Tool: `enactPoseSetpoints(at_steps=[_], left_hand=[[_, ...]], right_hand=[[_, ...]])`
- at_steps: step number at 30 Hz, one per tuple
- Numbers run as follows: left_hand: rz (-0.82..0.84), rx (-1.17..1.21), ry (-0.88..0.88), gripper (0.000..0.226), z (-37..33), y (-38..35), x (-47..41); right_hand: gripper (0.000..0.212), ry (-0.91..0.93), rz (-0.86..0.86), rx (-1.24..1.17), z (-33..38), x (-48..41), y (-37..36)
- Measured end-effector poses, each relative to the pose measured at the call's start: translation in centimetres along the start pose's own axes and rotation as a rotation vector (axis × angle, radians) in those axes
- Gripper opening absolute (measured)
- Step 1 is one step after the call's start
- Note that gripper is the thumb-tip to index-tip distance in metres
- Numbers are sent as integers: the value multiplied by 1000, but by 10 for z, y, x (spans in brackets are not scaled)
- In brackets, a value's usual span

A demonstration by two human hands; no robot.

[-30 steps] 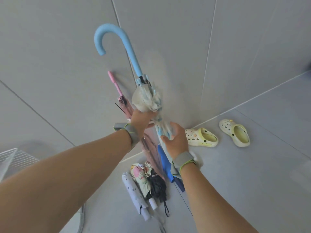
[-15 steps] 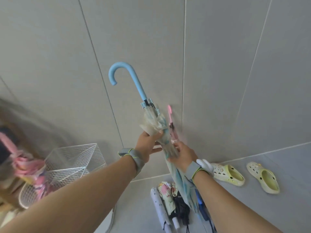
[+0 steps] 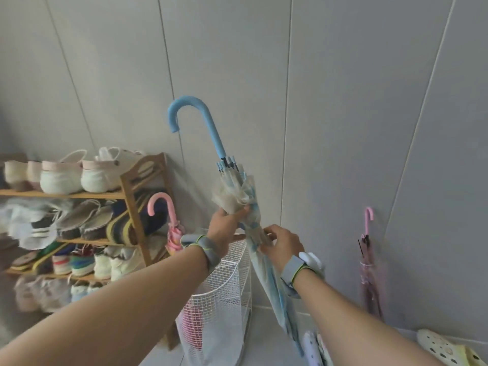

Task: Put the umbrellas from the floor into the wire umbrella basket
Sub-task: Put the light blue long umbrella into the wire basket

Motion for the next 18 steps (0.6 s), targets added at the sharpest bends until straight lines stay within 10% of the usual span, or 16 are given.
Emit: enactPoseSetpoints(at_steps=[18], left_hand=[[-474,63,-447,36,-195,176,45]], right_hand=[[52,322,266,-139,219,-87,-68]])
Point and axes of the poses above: each hand's wrist, its own x-axis away from the middle knuckle, its own y-axis out of the back of the hand, z = x × y, the point moved 3 cm from there along -x, towards the middle knuckle, and after that the axes turned 8 degrees about y, right-handed, at the moved point
